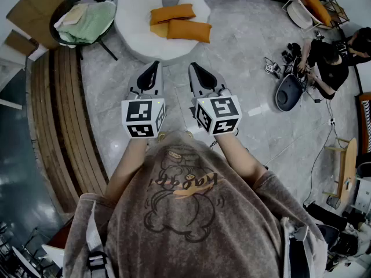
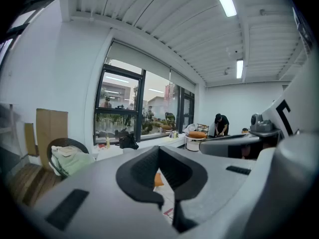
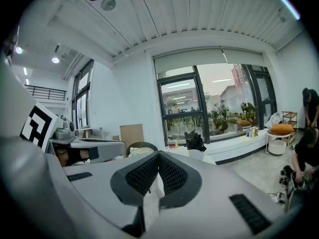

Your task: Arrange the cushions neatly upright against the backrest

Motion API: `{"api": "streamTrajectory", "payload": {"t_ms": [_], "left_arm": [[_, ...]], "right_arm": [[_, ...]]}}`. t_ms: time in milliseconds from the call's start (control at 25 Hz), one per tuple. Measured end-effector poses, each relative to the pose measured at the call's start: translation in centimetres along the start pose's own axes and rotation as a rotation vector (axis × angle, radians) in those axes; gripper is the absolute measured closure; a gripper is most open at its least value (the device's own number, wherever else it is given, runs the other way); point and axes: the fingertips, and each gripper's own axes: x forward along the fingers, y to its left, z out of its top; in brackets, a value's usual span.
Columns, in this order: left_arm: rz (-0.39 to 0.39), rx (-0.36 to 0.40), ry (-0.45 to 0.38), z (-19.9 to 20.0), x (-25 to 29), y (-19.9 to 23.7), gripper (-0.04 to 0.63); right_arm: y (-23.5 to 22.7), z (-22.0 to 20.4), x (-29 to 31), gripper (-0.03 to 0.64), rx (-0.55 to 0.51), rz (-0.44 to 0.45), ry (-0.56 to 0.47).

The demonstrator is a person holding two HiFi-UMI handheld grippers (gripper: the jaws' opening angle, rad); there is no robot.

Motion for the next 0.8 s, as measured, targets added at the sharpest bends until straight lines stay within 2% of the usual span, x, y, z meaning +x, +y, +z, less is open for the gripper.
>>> {"api": "streamTrajectory", "payload": {"t_ms": [400,800], "left_arm": [[-0.012,0.0,0.004,-0.1,0.2,0.5,0.591],[-0.051,0.02,-0.002,-0.5,-0.7,2.2,0.591]], "right_arm": [[-0.3,0.5,0.0,0.598,0.027,0.009,-0.027],[0.6,0.7,-0.3,0.598,0.018,-0.054,-0.052]]}}
